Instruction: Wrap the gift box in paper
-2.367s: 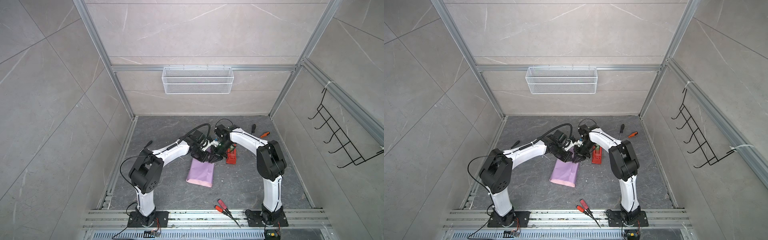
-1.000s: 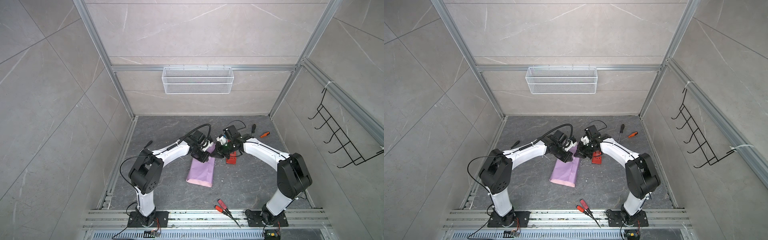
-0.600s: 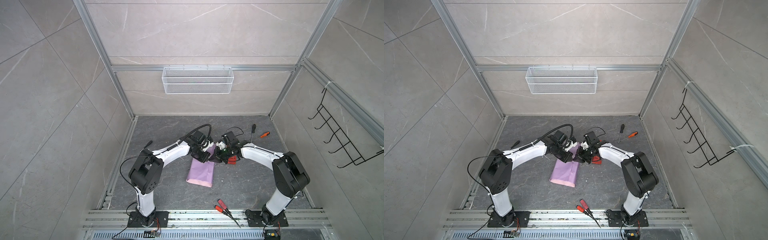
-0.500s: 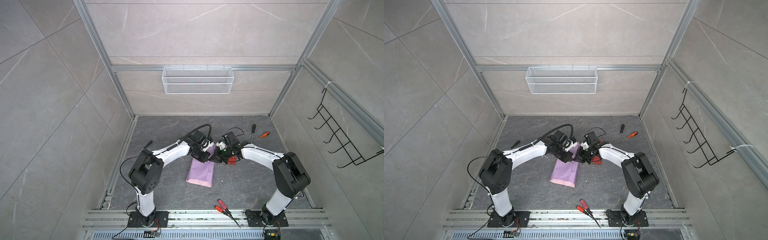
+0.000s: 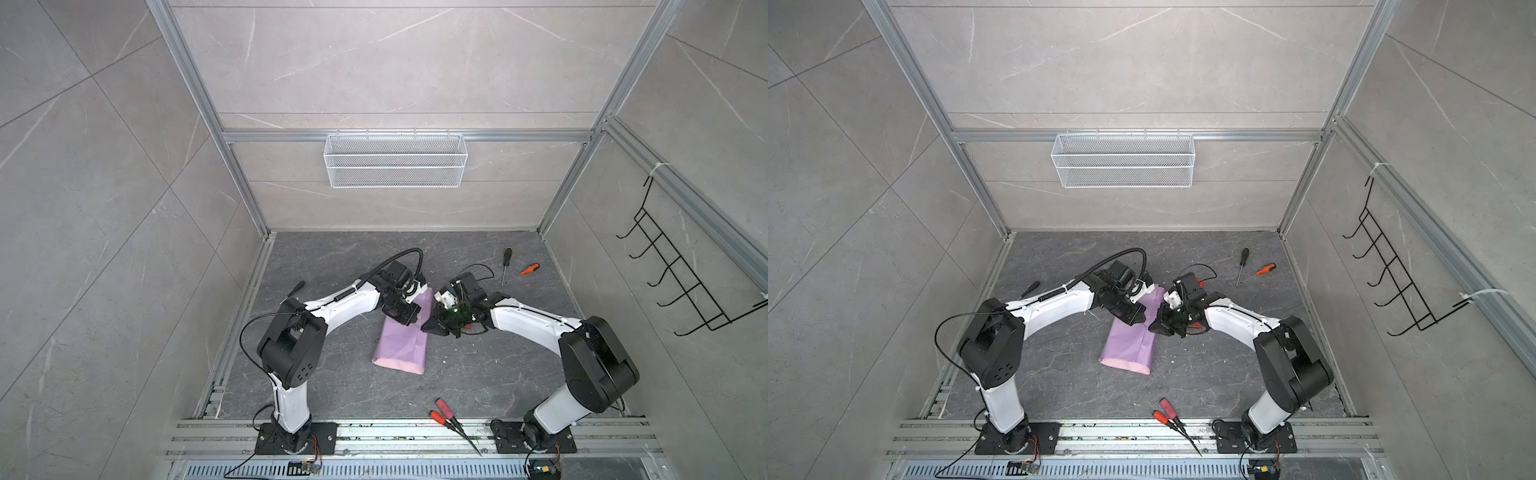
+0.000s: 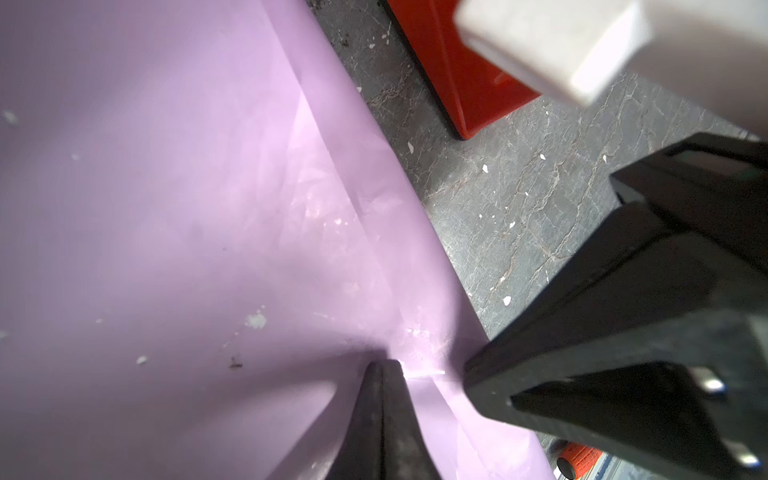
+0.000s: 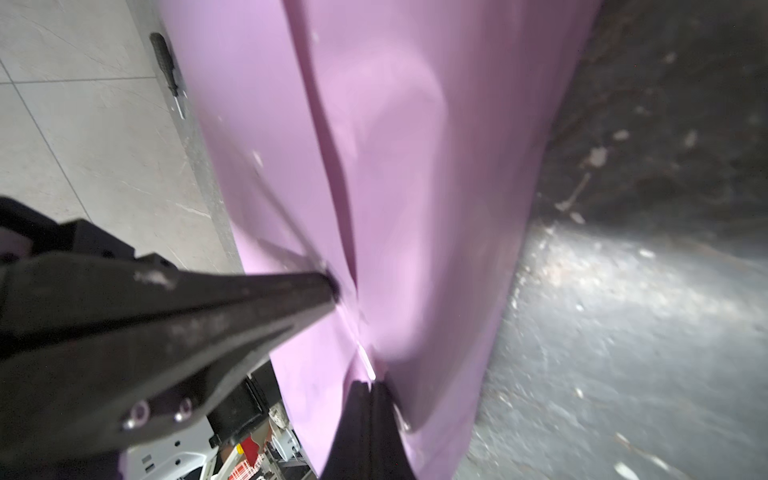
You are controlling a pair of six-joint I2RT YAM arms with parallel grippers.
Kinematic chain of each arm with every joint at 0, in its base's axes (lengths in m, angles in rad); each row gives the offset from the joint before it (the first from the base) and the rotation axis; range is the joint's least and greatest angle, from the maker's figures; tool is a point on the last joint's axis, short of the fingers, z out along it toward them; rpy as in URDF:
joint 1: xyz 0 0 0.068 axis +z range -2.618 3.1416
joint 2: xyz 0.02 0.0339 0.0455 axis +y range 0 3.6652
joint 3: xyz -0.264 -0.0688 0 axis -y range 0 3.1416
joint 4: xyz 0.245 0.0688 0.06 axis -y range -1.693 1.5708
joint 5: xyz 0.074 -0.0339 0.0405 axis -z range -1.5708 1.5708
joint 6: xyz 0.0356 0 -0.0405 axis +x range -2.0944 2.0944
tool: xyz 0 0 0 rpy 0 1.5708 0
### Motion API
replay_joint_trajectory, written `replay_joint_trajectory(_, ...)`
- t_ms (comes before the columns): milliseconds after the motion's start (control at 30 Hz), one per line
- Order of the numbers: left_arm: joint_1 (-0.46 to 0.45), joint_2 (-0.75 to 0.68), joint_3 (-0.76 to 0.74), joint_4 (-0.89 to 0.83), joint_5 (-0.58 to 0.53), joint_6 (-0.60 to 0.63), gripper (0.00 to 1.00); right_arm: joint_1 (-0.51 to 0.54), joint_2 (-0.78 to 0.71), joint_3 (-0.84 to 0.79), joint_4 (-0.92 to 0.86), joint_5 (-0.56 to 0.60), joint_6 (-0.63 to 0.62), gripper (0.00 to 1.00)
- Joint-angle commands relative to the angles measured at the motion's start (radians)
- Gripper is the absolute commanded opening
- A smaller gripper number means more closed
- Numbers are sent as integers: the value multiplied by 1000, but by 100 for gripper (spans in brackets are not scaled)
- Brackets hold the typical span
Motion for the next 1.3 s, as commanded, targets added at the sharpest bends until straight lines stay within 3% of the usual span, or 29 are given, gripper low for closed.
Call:
replay_joint_trajectory(0, -16, 76, -46, -65, -92, 23, 0, -11, -18, 0, -152, 25, -17, 0)
replay_joint_trajectory(300, -17, 79, -41, -66, -87, 22, 0, -12, 26, 114, -123, 9, -4, 0)
replay_joint_trajectory(600, -22, 82, -40, -61, -88, 21, 0, -46, 37, -31, -100, 19, -31, 0)
replay_joint_trajectory(867, -22, 75, 0, -95, -83, 11, 1, -63, -7, -24, -189, 52, -84, 0)
replay_joint_trajectory(1133, -11, -6, 194, -227, -34, 20, 36, -62, 12, 41, -243, 132, -108, 0)
replay_joint_trajectory(1267, 13, -54, 221, -252, 23, -5, 47, -57, 21, 50, -216, 137, -106, 0)
